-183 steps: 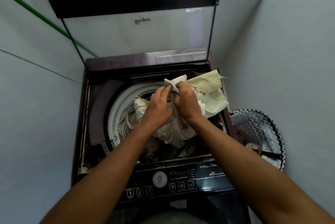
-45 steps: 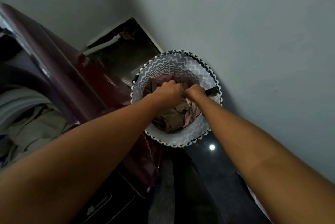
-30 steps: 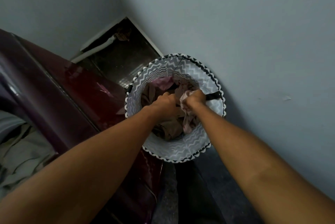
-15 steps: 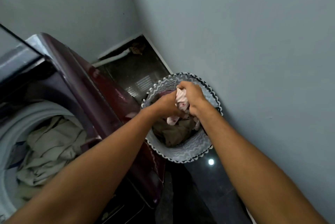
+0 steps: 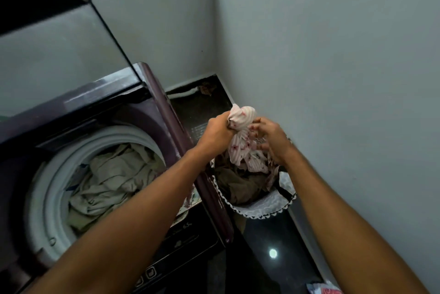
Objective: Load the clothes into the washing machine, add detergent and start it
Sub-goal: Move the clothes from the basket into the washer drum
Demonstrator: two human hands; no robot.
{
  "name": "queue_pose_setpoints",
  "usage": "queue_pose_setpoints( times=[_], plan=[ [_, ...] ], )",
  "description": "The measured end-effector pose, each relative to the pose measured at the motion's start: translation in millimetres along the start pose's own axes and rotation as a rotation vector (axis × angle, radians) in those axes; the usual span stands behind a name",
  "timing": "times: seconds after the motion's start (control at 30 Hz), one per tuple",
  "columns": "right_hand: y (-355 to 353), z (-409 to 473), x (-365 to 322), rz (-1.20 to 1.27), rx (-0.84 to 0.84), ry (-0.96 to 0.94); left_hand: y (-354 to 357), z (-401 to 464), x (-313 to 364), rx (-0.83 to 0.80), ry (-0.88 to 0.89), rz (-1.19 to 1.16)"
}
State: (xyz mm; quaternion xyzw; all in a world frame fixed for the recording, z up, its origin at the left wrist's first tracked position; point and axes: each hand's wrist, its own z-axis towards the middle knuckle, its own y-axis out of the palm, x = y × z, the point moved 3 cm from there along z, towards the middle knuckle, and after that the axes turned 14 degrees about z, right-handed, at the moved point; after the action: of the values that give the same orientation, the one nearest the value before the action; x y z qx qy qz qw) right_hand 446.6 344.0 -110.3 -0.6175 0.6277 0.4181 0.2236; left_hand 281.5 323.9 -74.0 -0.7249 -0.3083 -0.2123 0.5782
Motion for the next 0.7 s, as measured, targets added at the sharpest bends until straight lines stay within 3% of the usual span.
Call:
queue_pose_setpoints(
  times=[0.13, 0.27, 0.47, 0.6, 0.7],
  plan=[
    [22.3, -15.7, 14.9, -0.48, -0.146, 0.087, -32.0, -14.0, 3.8, 0.066, 0.068, -0.065],
    [53.2, -28.2, 10.0, -0.785, -0.188, -0.001, -71.0, -38.8, 5.8, 0.168, 0.176, -0.118],
    [99.5, -35.5, -19.4, -0.626, -0.009, -0.166, -125.7, -71.1, -31.8, 0.323, 0.249, 0.111],
    [166.3, -53.4, -41.8, -0.352, -0.052, -0.27, -150.1, -97.3, -60.9, 0.379, 0.197, 0.159],
    [221.4, -69.1, -49.2, -0.216, -0.196, -0.296, -163.9, -120.2, -77.7, 0.443, 0.114, 0.023]
  ],
)
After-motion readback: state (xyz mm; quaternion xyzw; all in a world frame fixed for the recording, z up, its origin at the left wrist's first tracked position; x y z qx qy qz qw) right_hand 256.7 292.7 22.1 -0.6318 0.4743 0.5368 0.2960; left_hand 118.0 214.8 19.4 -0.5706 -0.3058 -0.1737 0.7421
